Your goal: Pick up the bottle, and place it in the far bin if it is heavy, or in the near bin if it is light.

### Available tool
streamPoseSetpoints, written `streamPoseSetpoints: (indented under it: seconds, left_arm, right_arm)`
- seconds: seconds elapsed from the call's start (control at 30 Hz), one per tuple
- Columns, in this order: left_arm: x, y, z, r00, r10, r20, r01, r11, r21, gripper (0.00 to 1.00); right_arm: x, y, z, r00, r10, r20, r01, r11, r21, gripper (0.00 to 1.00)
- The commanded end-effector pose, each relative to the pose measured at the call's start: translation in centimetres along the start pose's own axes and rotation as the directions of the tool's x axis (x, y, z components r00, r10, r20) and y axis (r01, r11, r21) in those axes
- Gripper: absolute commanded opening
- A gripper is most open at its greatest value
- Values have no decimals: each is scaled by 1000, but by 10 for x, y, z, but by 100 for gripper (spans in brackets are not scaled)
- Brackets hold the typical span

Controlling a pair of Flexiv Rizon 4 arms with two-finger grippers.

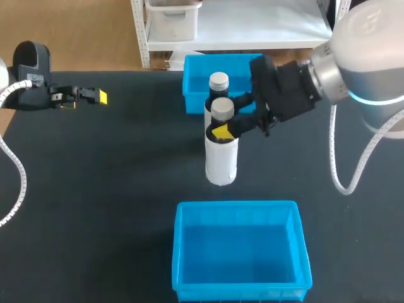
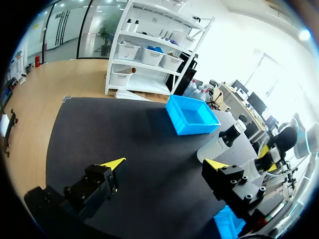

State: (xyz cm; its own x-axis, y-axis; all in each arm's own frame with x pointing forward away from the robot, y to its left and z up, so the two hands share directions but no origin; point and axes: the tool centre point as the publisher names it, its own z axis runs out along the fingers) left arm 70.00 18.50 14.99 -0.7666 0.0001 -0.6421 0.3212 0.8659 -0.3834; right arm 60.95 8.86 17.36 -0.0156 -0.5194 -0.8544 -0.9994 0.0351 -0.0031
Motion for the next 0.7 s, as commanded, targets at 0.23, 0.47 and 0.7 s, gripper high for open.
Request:
streamPoseSetpoints:
  seconds: [0.23,0.47,0.7]
  left_arm:
    - [0,0,0,1000,0,0,0,1000,0,100]
    - [0,0,0,1000,0,0,0,1000,0,100]
    - [0,0,0,1000,0,0,0,1000,0,100]
  right_arm:
    - [-56,51,-41,998,-61,-3,61,998,8,0]
    - [-74,90,-39,994,-106,2,106,994,-26,0]
    - [-75,123,-36,991,-134,13,135,989,-60,0]
